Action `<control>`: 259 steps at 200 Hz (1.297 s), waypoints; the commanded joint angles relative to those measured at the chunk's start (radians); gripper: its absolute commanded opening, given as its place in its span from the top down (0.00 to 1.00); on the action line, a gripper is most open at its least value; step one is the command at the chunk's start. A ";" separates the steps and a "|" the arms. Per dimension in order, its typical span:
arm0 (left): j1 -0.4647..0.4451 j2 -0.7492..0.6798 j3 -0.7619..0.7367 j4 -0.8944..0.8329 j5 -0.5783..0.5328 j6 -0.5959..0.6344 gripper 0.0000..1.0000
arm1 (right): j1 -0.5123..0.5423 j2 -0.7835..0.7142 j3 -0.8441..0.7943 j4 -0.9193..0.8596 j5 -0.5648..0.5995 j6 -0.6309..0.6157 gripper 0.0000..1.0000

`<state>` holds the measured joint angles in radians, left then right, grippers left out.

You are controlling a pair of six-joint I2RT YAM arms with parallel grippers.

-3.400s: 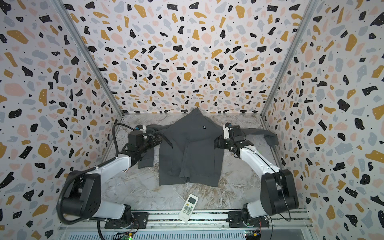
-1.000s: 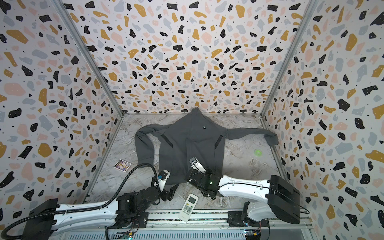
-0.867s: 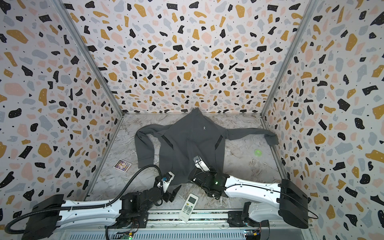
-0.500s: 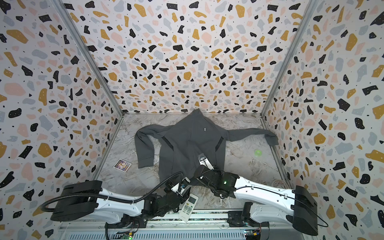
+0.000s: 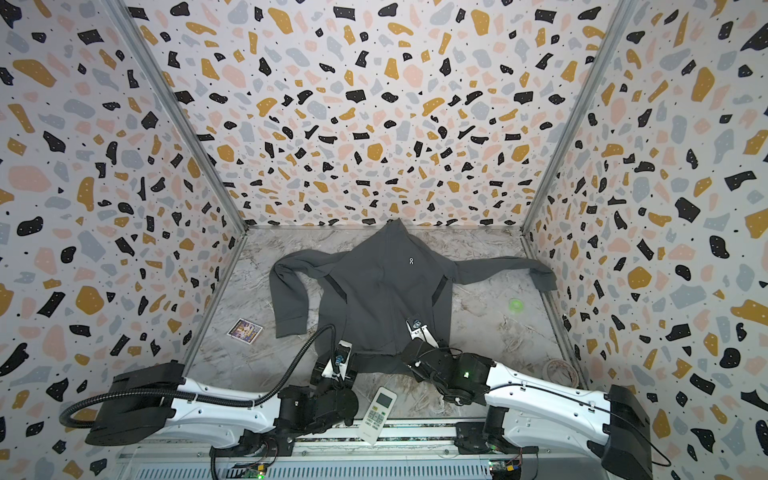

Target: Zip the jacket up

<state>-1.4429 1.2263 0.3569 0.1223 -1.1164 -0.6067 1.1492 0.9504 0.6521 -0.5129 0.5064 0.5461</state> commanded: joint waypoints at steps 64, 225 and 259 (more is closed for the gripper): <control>-0.004 0.147 -0.067 0.286 0.132 0.063 0.64 | -0.003 -0.125 -0.083 0.015 -0.113 0.094 1.00; -0.004 -0.287 -0.024 -0.567 -0.054 -0.726 0.65 | 0.069 0.040 -0.257 0.122 -0.333 0.355 0.74; -0.004 -0.343 0.070 -0.779 0.012 -0.867 0.55 | 0.069 -0.049 -0.207 0.048 -0.366 0.375 0.48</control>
<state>-1.4483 0.9241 0.3477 -0.4511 -1.1210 -1.3048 1.2160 0.9821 0.4030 -0.3870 0.1707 0.8753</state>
